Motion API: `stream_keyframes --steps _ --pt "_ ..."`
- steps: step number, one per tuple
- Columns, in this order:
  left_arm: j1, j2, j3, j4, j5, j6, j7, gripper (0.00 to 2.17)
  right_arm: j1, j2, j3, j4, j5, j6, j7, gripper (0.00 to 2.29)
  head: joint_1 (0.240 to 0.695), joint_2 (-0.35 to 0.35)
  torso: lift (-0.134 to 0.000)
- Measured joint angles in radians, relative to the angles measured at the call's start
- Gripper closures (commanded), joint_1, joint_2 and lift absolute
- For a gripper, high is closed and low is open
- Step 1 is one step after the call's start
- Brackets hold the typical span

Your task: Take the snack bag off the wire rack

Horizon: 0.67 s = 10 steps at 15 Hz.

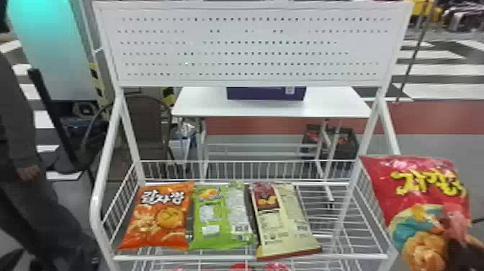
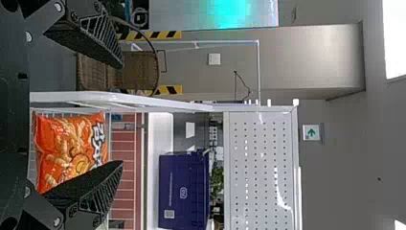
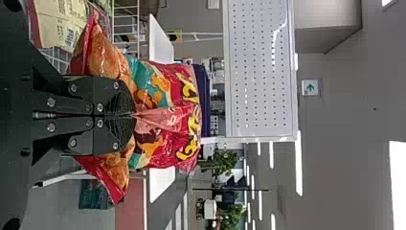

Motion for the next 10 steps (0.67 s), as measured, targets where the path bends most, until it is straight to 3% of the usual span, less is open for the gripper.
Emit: stream_keyframes --steps 10 --pt "0.010 0.001 0.001 -0.014 0.000 -0.002 0.000 0.19 0.013 -0.013 0.002 -0.002 0.000 -0.025 -0.001 2.01 0.499 0.000 0.000"
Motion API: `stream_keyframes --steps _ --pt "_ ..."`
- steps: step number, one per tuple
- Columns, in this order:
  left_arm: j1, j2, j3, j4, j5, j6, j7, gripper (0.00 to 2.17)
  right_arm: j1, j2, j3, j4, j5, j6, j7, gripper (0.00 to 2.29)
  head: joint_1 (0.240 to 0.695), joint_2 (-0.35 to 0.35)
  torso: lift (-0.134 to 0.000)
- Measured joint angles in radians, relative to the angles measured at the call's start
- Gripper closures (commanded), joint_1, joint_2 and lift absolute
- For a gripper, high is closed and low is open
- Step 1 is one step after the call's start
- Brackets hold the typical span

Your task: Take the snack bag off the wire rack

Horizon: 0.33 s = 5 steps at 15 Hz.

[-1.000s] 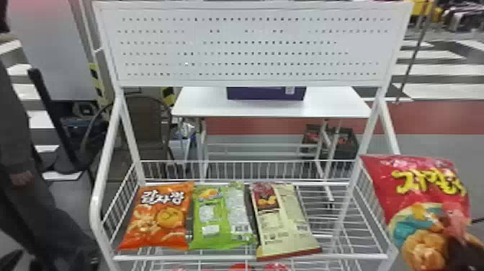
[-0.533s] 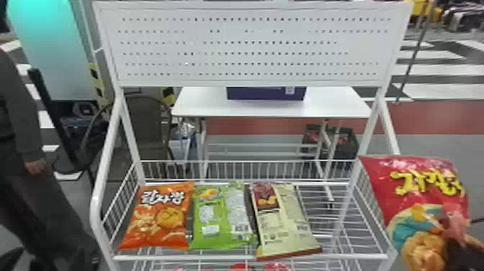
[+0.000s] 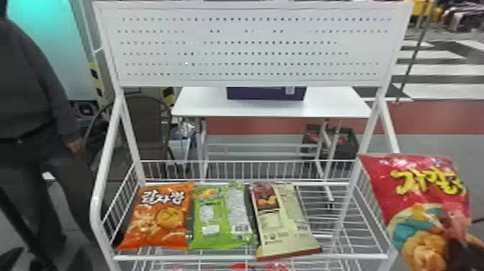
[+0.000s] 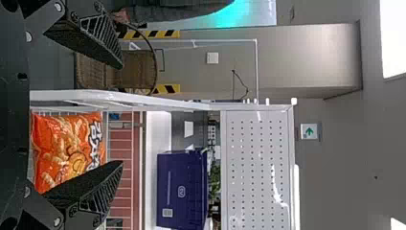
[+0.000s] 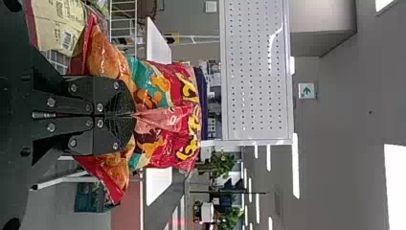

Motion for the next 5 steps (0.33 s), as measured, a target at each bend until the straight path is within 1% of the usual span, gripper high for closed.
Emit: stream_keyframes --steps 5 --pt "0.000 0.001 0.000 0.000 0.001 0.001 0.000 0.19 0.004 0.001 0.000 -0.006 0.000 -0.001 0.000 2.01 0.499 0.000 0.000"
